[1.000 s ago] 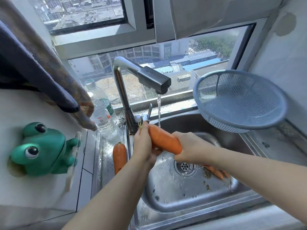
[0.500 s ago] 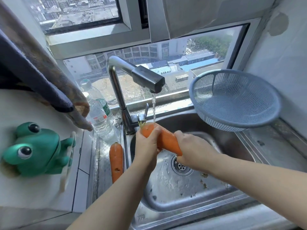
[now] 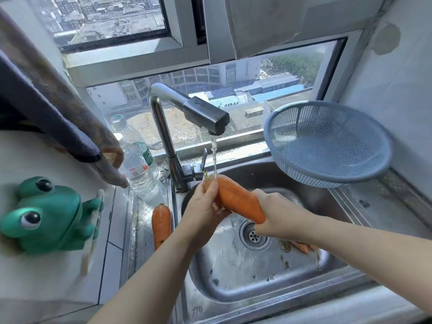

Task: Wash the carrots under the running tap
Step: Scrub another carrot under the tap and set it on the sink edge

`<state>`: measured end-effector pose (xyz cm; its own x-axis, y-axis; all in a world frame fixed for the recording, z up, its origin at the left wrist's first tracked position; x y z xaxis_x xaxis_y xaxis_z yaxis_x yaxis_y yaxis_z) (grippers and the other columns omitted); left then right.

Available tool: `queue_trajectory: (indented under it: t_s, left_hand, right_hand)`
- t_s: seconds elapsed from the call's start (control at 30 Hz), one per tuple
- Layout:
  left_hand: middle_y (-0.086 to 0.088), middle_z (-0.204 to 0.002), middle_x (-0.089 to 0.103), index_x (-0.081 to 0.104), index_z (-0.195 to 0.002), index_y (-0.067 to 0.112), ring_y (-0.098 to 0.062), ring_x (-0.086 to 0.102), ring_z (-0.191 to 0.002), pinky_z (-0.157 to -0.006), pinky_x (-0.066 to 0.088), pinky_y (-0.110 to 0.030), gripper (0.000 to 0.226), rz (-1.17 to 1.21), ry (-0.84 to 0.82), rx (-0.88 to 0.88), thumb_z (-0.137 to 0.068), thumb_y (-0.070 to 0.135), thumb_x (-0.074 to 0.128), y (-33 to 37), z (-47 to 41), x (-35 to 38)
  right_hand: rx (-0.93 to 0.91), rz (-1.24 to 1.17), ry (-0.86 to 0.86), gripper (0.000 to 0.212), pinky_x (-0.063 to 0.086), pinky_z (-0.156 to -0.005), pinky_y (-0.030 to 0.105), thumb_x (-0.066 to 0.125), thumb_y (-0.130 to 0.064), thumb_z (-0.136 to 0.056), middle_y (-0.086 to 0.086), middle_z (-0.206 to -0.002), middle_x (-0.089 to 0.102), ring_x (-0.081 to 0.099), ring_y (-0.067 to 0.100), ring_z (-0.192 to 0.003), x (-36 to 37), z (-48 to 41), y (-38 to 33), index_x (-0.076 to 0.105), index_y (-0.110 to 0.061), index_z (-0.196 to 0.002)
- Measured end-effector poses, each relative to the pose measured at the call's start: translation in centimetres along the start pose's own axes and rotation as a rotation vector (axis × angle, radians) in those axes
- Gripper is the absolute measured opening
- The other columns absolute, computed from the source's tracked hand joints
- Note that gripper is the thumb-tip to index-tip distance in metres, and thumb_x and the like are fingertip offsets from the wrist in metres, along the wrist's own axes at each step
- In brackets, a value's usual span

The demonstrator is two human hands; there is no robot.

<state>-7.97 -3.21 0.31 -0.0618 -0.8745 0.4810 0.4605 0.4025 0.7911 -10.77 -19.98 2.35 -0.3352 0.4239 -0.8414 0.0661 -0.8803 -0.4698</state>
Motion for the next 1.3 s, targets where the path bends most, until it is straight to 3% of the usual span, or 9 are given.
queue_trajectory:
  t_s: [0.07, 0.2, 0.4, 0.63, 0.9, 1.1, 1.3]
  left_hand:
    - [-0.018, -0.131, 0.054, 0.041, -0.137, 0.011, -0.030, 0.057, -0.118, -0.083, 0.055, -0.044, 0.058, -0.024, 0.059, 0.004, -0.087, 0.035, 0.057, 0.2, -0.1, 0.3]
    - [-0.012, -0.116, 0.054, 0.047, -0.117, 0.018, -0.025, 0.060, -0.100, -0.078, 0.056, -0.046, 0.024, -0.139, 0.200, 0.013, -0.096, 0.030, 0.053, 0.3, -0.2, 0.4]
    - [-0.022, -0.127, 0.044, 0.032, -0.139, 0.007, -0.028, 0.055, -0.105, -0.086, 0.056, -0.044, 0.041, -0.063, 0.003, -0.047, -0.098, 0.007, 0.040, 0.7, 0.9, 0.0]
    - [-0.018, -0.116, 0.045, 0.033, -0.136, 0.005, -0.025, 0.054, -0.101, -0.082, 0.057, -0.040, 0.039, -0.119, -0.040, -0.019, -0.097, 0.005, 0.038, 1.2, 1.4, 0.1]
    - [-0.014, -0.107, 0.045, 0.037, -0.131, 0.008, -0.027, 0.054, -0.099, -0.087, 0.054, -0.049, 0.034, -0.171, 0.039, 0.008, -0.098, 0.012, 0.040, 1.4, 0.8, 0.7]
    - [-0.014, -0.106, 0.043, 0.039, -0.124, 0.007, -0.025, 0.053, -0.099, -0.077, 0.057, -0.040, 0.026, -0.228, 0.005, 0.016, -0.098, 0.011, 0.039, 1.3, 1.0, 0.5]
    - [-0.013, -0.104, 0.042, 0.038, -0.126, 0.007, -0.024, 0.054, -0.095, -0.089, 0.054, -0.046, 0.030, -0.242, -0.038, -0.010, -0.096, 0.007, 0.038, 1.6, 0.8, 0.9]
  right_hand:
    - [-0.010, 0.031, 0.034, 0.030, 0.052, -0.062, 0.035, 0.062, -0.017, -0.072, 0.003, -0.084, 0.062, 0.062, 0.021, -0.073, 0.1, 0.1, -0.2, 0.049, -0.013, -0.099]
    - [-0.045, 0.116, 0.052, 0.027, 0.052, -0.063, 0.037, 0.062, -0.016, -0.074, 0.004, -0.085, 0.061, 0.062, 0.023, -0.074, 0.3, 0.1, -0.7, 0.044, -0.016, -0.095]
    - [-0.031, 0.021, -0.029, 0.031, 0.053, -0.065, 0.033, 0.068, -0.021, -0.070, 0.000, -0.084, 0.062, 0.061, 0.018, -0.075, -0.1, -0.2, 0.0, 0.050, -0.018, -0.096]
    - [-0.064, 0.042, 0.001, 0.031, 0.054, -0.065, 0.036, 0.065, -0.020, -0.070, 0.000, -0.080, 0.061, 0.061, 0.018, -0.072, -0.3, -0.1, -0.1, 0.049, -0.017, -0.096]
    - [-0.066, 0.089, 0.051, 0.031, 0.049, -0.058, 0.030, 0.063, -0.019, -0.072, -0.002, -0.079, 0.057, 0.059, 0.017, -0.070, -0.6, -0.1, -0.2, 0.048, -0.017, -0.099]
    - [-0.074, 0.082, 0.043, 0.030, 0.052, -0.060, 0.031, 0.063, -0.018, -0.073, -0.002, -0.079, 0.059, 0.060, 0.016, -0.069, -0.6, -0.1, -0.1, 0.048, -0.018, -0.098]
    - [-0.052, 0.086, 0.031, 0.032, 0.053, -0.061, 0.034, 0.064, -0.020, -0.071, -0.002, -0.078, 0.059, 0.060, 0.017, -0.068, -1.0, -0.1, 0.3, 0.047, -0.020, -0.098]
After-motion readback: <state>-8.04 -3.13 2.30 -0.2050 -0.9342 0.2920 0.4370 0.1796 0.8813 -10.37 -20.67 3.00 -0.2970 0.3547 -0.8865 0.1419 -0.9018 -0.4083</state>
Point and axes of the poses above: each hand's wrist, its own z-axis away from the middle knuckle, its own x-axis out of the palm, y = z × x, the point moved 2 cm from there along -z, towards the middle knuckle
